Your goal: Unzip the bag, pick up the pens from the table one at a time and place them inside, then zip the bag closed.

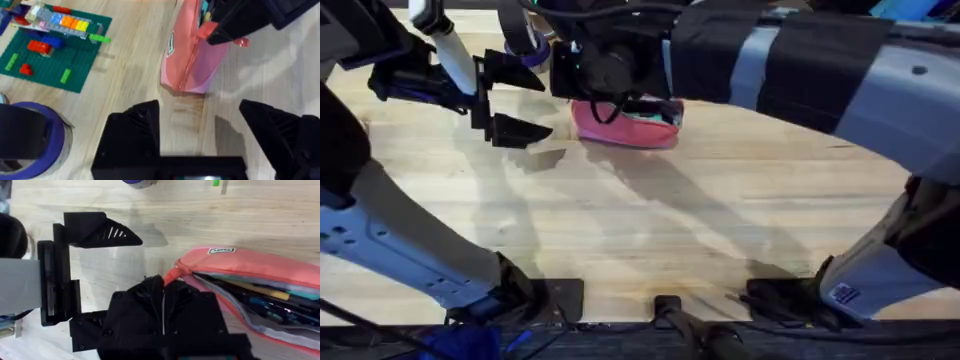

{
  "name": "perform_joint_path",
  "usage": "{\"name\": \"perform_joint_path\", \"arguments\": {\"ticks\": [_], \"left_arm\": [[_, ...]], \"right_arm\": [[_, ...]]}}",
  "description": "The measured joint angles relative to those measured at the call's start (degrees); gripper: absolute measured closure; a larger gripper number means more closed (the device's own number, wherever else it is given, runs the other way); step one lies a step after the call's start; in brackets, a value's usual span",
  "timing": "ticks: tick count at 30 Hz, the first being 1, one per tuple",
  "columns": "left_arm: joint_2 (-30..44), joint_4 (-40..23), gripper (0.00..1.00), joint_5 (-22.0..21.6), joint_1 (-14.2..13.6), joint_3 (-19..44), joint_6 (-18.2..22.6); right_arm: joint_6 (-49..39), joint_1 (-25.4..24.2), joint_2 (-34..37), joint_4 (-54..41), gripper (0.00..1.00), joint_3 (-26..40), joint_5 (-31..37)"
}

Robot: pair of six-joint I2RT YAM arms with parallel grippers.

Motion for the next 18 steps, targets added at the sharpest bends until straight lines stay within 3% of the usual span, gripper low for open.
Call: {"name": "perform_joint_path", "arguments": {"ticks": [7,14,18], "left_arm": [[0.00,0.13,0.007,3.06,-1.89,0.00,0.00],[0.00,4.18,0.008,4.45,-7.73,0.00,-0.24],[0.00,7.98,0.007,4.30,-10.73,0.00,-2.88]], "right_arm": [[-0.25,0.00,0.00,0.00,0.971,0.00,0.00],[-0.37,0.00,-0.02,0.00,0.971,0.00,-0.07],[-0.37,0.00,-0.02,0.00,0.971,0.00,-0.15]]}}
